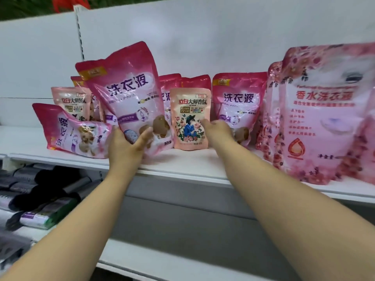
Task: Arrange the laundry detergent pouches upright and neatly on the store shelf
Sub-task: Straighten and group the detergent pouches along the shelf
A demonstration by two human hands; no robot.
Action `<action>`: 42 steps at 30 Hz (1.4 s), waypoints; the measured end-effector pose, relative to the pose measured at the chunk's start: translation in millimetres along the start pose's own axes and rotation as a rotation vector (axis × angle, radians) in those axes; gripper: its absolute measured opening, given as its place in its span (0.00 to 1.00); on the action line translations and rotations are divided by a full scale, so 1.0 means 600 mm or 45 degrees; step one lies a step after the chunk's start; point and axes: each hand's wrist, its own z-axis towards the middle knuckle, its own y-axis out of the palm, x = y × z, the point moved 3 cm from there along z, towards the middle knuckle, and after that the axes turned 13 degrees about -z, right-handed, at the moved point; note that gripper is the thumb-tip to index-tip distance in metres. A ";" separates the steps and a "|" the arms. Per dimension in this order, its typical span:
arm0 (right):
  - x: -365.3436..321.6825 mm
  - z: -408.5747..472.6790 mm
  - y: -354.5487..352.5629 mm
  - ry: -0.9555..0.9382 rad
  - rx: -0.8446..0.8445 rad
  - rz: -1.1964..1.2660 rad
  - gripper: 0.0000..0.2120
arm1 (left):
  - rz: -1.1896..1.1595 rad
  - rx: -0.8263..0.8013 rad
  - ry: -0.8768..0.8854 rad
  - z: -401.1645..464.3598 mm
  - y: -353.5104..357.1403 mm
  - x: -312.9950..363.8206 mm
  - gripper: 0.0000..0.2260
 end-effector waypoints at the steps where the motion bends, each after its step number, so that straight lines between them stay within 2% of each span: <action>1: -0.006 -0.015 -0.006 -0.095 -0.061 0.136 0.19 | 0.001 -0.066 0.023 0.000 0.005 0.007 0.20; 4: -0.030 -0.059 -0.015 -0.265 -0.341 0.481 0.21 | -0.121 -0.204 0.036 -0.006 0.034 0.024 0.20; 6: -0.038 -0.066 -0.018 -0.318 -0.396 0.556 0.22 | -0.325 -0.290 -0.062 -0.012 0.070 0.037 0.14; 7: -0.037 -0.065 -0.023 -0.313 -0.341 0.541 0.24 | -0.420 -0.354 -0.122 -0.013 0.093 0.043 0.11; 10: -0.011 -0.054 -0.054 -0.184 -0.102 0.549 0.25 | -0.571 -0.525 -0.265 -0.007 0.155 0.050 0.18; 12: 0.013 -0.042 -0.071 -0.118 -0.034 0.639 0.21 | -0.512 -0.626 -0.326 0.001 0.181 0.049 0.20; 15: 0.040 -0.026 -0.093 -0.091 0.091 0.601 0.18 | -0.377 -0.797 -0.417 0.004 0.215 0.037 0.22; 20: 0.067 0.002 -0.087 0.019 0.145 0.542 0.17 | -0.355 -0.967 -0.537 0.005 0.250 0.006 0.14; 23: 0.068 0.008 -0.082 0.078 0.173 0.473 0.19 | -0.419 -1.087 -0.553 0.001 0.260 -0.001 0.15; 26: 0.067 0.008 -0.082 0.072 0.161 0.379 0.23 | -0.455 -1.119 -0.596 -0.001 0.259 -0.008 0.16; 30: 0.067 -0.007 -0.087 -0.033 0.213 0.316 0.23 | -0.437 -1.127 -0.603 -0.002 0.256 -0.009 0.17; 34: 0.064 -0.033 -0.096 -0.059 0.244 0.302 0.22 | -0.412 -1.131 -0.633 -0.002 0.254 -0.008 0.27; 38: 0.063 -0.056 -0.104 -0.061 0.253 0.297 0.20 | -0.365 -1.203 -0.582 -0.004 0.246 0.001 0.30; 42: 0.068 -0.075 -0.102 -0.093 0.239 0.276 0.24 | -0.281 -1.296 -0.522 -0.011 0.237 0.008 0.33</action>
